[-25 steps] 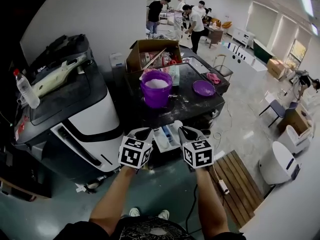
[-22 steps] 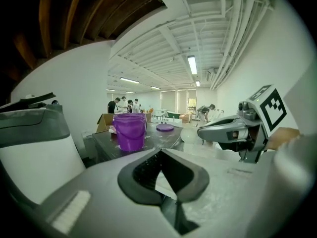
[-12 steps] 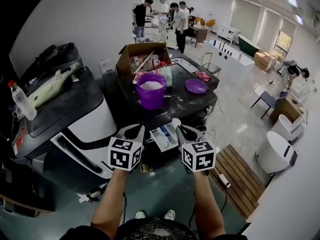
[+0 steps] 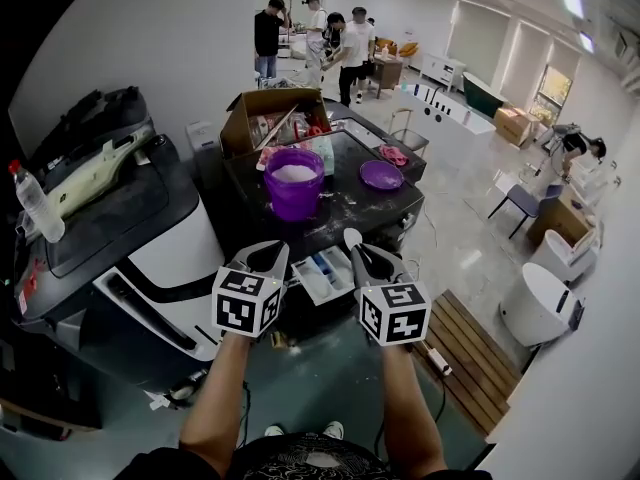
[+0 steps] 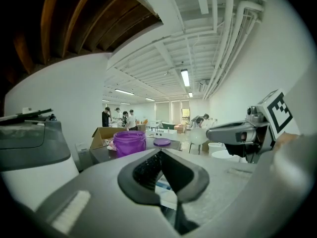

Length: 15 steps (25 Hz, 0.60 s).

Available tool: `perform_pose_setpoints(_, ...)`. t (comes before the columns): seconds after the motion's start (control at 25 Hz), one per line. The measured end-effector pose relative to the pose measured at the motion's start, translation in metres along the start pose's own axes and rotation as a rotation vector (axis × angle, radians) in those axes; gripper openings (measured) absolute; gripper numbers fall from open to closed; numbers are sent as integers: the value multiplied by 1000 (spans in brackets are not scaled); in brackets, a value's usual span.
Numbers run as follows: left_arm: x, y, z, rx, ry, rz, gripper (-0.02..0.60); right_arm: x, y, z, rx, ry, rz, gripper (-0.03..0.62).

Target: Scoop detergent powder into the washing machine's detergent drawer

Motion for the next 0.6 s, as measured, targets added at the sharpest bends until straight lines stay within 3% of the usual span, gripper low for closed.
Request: perform_pose_setpoints(0.6,-2,-1,0,0,-16,4,0,0,0,1,-4,-3,-4,35)
Point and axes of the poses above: the fingertips, and each gripper's own axes: z forward along the fingers, y to its right, x out of its top, the point moved 4 cm from there along -z, backward along the fingers, and after that the axes turned 6 degrees about -x, right-handed, at the moved point
